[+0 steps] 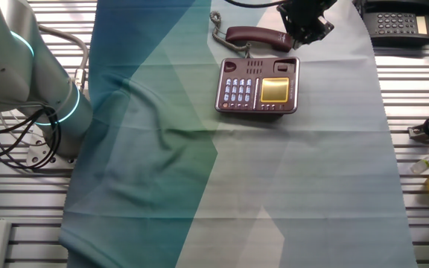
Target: Place the handset of the telephone on the corresponding phone cradle
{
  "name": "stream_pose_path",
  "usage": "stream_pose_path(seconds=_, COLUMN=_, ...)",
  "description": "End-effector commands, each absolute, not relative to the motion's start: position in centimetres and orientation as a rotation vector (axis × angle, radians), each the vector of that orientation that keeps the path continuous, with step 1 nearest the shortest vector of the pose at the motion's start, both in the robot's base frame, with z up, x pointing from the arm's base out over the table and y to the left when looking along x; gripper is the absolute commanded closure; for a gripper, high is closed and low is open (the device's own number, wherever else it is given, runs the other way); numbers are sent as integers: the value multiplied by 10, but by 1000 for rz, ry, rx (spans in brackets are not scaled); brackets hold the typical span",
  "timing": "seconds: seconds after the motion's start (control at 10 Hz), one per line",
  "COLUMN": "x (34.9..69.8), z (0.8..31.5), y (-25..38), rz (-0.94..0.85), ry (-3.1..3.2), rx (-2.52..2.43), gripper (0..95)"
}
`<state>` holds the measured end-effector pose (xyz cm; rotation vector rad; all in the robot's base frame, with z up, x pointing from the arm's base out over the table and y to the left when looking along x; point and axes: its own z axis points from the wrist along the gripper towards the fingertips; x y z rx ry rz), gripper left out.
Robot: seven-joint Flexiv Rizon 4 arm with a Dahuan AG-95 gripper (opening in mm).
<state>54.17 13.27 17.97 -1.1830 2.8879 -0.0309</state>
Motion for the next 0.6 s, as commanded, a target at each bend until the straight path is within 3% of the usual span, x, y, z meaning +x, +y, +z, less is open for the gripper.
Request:
stream_pose_path(seconds=0.1, x=539, z=178, y=136, rz=-28, ry=2919, rx=-1086, gripper=950)
stream_pose_path(seconds=0.2, x=537, z=177, y=141, rz=-26, ry=2933, rx=-1061, gripper=950)
stream_pose_path(seconds=0.3, x=534, z=176, y=148, rz=-25, ry=2944, rx=-1034, gripper=760)
stream_pose_path(seconds=0.4, x=533, z=176, y=154, rz=-24, ry=2949, rx=-1016, gripper=760)
stream_pose_path(seconds=0.5, x=531, z=178, y=162, rz=-28, ry=2958, rx=-994, gripper=570)
stream_pose_path(seconds=0.6, x=529, z=178, y=171, rz=-35, ry=2967, rx=-967, gripper=570)
